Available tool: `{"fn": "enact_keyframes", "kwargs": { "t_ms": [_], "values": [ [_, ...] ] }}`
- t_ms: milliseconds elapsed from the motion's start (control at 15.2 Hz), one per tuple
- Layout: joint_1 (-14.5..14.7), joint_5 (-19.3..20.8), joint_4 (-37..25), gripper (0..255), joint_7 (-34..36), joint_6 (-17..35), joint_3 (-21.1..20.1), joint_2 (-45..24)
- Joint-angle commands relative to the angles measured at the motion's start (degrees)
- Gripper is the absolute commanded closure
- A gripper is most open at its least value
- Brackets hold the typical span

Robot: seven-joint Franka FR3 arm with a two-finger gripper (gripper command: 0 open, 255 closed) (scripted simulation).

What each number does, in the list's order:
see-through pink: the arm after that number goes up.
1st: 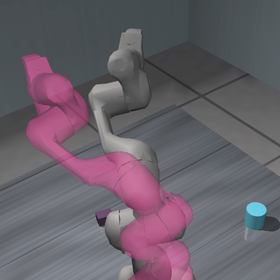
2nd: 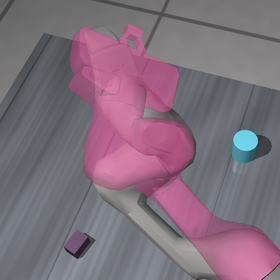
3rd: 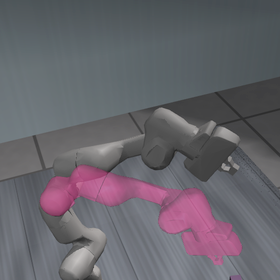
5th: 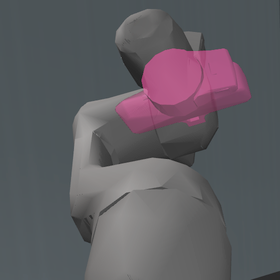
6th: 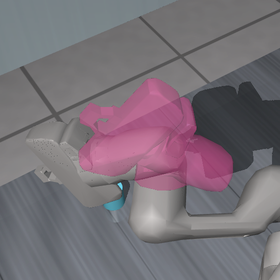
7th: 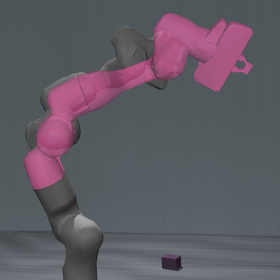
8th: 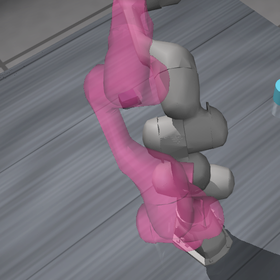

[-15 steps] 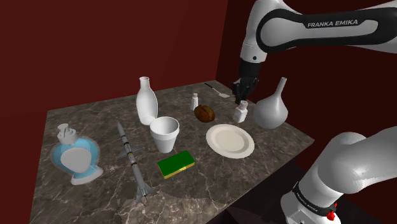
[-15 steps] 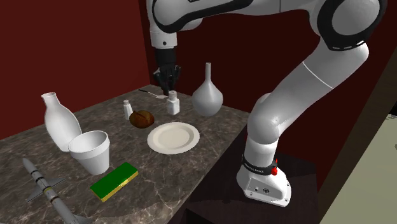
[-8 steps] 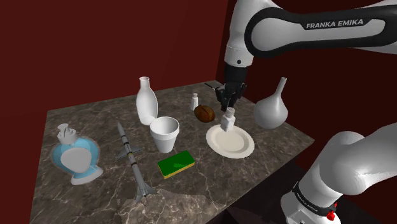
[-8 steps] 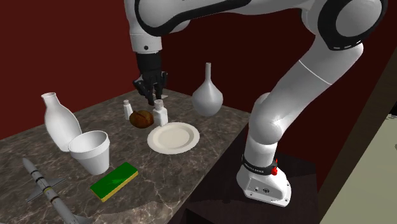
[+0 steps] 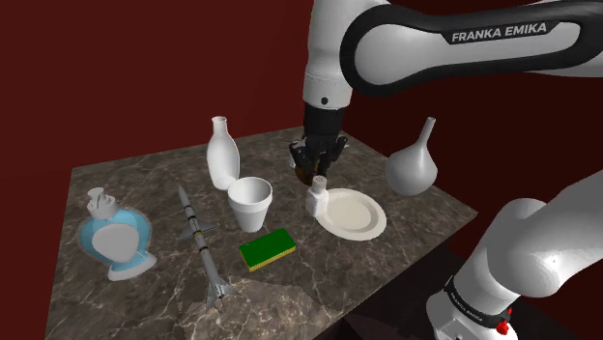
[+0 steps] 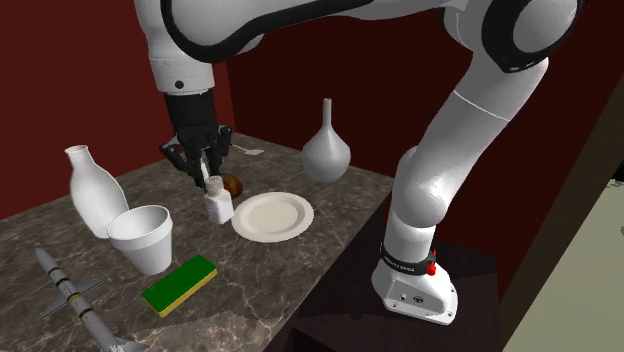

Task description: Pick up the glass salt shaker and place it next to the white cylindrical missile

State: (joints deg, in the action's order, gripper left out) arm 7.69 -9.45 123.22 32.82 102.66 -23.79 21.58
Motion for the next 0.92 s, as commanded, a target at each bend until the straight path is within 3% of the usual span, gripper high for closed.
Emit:
{"fn": "enact_keyframes", "kwargs": {
  "t_ms": [0, 462, 858],
  "values": [
    [0.5, 0.2, -2.6, 255, 3.2, 0.3, -2.4, -2.6],
    [2.5, 4.3, -13.6, 255, 15.1, 0.4, -10.3, -14.1],
    [6.6, 12.2, -26.2, 255, 26.4, -1.4, -15.6, -27.3]
  ]
}}
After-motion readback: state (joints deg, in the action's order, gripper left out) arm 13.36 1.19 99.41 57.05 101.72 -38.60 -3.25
